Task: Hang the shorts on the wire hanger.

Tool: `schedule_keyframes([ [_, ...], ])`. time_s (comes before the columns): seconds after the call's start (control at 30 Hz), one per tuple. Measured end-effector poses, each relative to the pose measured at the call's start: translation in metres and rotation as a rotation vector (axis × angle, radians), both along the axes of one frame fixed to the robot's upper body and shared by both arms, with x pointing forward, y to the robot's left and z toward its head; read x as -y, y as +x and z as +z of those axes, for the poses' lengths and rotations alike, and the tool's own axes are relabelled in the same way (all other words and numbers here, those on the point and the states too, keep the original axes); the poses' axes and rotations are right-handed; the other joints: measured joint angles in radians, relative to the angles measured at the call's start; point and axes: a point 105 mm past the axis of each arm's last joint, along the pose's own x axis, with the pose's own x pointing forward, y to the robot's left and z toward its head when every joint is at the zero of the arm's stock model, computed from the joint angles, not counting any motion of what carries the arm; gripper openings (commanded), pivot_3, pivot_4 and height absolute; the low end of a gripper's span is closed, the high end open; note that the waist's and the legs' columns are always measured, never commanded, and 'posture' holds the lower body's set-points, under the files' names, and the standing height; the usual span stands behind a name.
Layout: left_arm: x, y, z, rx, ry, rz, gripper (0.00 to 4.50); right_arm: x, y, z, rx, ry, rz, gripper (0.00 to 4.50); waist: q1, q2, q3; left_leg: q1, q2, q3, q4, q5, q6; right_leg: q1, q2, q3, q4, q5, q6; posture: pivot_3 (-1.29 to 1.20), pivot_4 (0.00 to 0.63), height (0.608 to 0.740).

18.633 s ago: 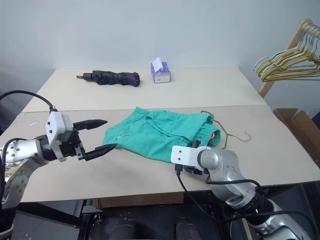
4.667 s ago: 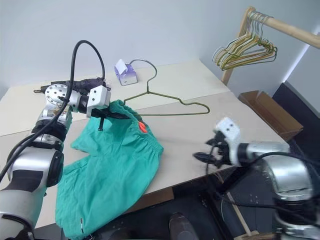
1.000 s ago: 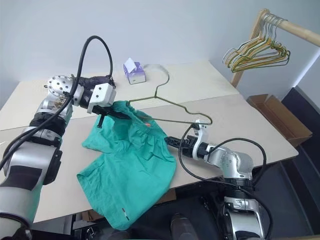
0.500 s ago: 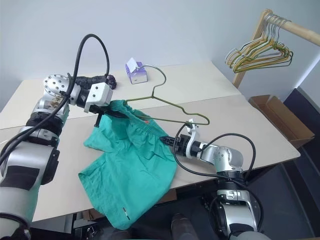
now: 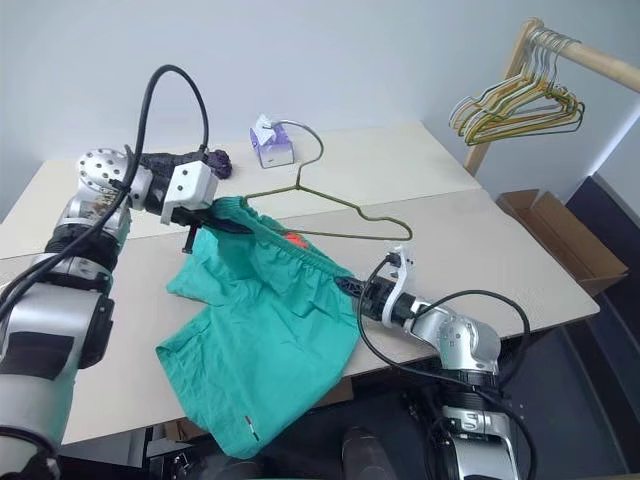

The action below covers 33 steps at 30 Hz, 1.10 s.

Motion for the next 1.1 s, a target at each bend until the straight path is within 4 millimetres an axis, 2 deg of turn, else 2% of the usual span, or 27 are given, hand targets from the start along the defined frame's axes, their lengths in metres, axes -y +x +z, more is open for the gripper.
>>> schedule_keyframes([
  [0.1, -0.020, -0.004, -0.011, -0.035, 0.072, 0.041, 0.00, 0.005, 0.003, 0.013, 0.118, -0.090, -0.012, 0.08, -0.003, 0.000, 0.000, 0.000, 0.000, 0.000, 0.000, 0.000, 0.000, 0.000, 0.000, 0.000, 0.000, 0.000, 0.000, -0.09, 0.000, 0.740],
  [0.23, -0.032, -0.008, -0.017, -0.043, 0.130, 0.055, 0.00, 0.005, 0.003, 0.018, 0.171, -0.126, -0.003, 0.08, 0.001, 0.000, 0.000, 0.000, 0.000, 0.000, 0.000, 0.000, 0.000, 0.000, 0.000, 0.000, 0.000, 0.000, 0.000, -0.09, 0.000, 0.740],
  [0.43, -0.034, -0.006, -0.013, -0.013, 0.122, 0.072, 0.00, 0.009, 0.010, 0.028, 0.229, -0.152, -0.016, 0.08, 0.011, 0.000, 0.000, 0.000, 0.000, 0.000, 0.000, 0.000, 0.000, 0.000, 0.000, -0.001, -0.001, 0.000, 0.000, -0.09, 0.000, 0.740],
  [0.67, -0.048, -0.011, -0.015, -0.007, 0.150, 0.093, 0.00, 0.003, 0.012, 0.025, 0.270, -0.190, -0.011, 0.08, 0.002, 0.000, 0.000, 0.000, 0.000, 0.000, 0.000, 0.000, 0.000, 0.000, 0.000, 0.000, 0.000, 0.000, 0.000, -0.08, 0.000, 0.740],
  [0.8, -0.056, -0.012, -0.018, 0.021, 0.213, 0.096, 0.00, -0.006, 0.011, 0.020, 0.375, -0.283, -0.010, 0.08, 0.006, 0.000, 0.000, 0.000, 0.000, 0.000, 0.000, 0.000, 0.000, 0.000, 0.000, 0.000, -0.001, 0.000, 0.000, -0.07, 0.000, 0.740],
  [0.9, -0.056, -0.010, -0.020, 0.050, 0.235, 0.100, 0.00, -0.003, 0.008, 0.019, 0.467, -0.373, -0.004, 0.08, 0.017, 0.000, 0.000, -0.001, 0.000, 0.000, 0.000, 0.000, 0.000, 0.000, -0.001, -0.001, -0.001, 0.000, 0.000, -0.08, 0.000, 0.740],
  [1.1, -0.054, -0.007, -0.015, 0.073, 0.235, 0.104, 0.00, 0.002, 0.007, 0.028, 0.642, -0.506, 0.001, 0.08, 0.022, -0.001, 0.000, 0.000, 0.000, 0.001, 0.000, 0.000, 0.000, 0.000, 0.000, 0.000, -0.001, 0.000, 0.000, -0.09, 0.000, 0.740],
])
